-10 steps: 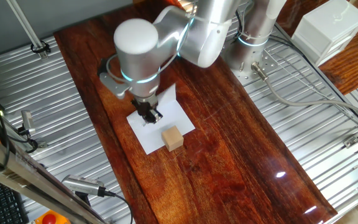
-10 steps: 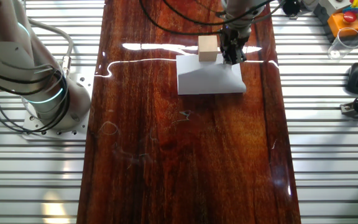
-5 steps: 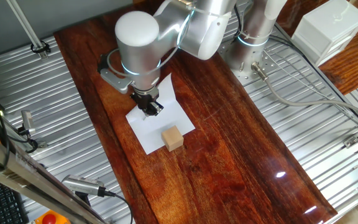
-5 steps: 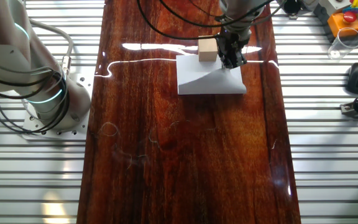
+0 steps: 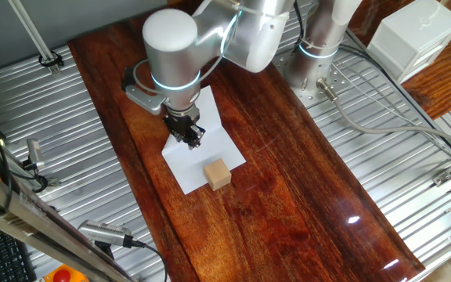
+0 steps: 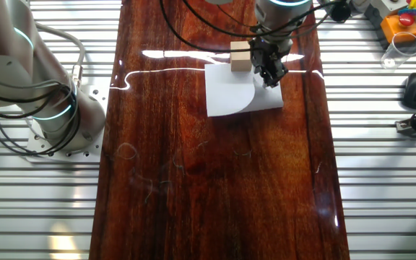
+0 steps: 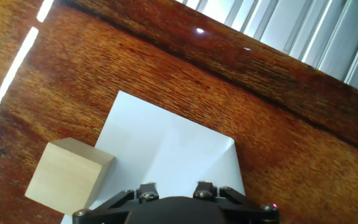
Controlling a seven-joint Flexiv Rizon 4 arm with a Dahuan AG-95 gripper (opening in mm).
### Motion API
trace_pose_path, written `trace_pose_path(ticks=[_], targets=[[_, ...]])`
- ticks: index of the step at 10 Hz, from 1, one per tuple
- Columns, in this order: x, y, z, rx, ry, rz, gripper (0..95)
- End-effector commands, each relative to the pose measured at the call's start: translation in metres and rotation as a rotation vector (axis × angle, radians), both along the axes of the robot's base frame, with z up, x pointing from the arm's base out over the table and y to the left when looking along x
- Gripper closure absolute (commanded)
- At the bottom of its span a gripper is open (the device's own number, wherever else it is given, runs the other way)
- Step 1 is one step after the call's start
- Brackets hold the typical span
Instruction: Unfold a piece of paper
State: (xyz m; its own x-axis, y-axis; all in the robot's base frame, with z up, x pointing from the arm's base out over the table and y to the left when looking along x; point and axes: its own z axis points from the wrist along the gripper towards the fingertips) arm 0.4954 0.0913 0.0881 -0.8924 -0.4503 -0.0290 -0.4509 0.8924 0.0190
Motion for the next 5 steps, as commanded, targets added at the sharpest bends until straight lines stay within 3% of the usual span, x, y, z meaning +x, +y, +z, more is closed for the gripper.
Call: trace_pose_path(ticks=[1,5], targets=[[0.0008,0.0002,-0.0005,-0.014,0.018,-0.019,57.0],[0.0008,0.0002,-0.0005,-0.017,0.025,-0.040,57.0]])
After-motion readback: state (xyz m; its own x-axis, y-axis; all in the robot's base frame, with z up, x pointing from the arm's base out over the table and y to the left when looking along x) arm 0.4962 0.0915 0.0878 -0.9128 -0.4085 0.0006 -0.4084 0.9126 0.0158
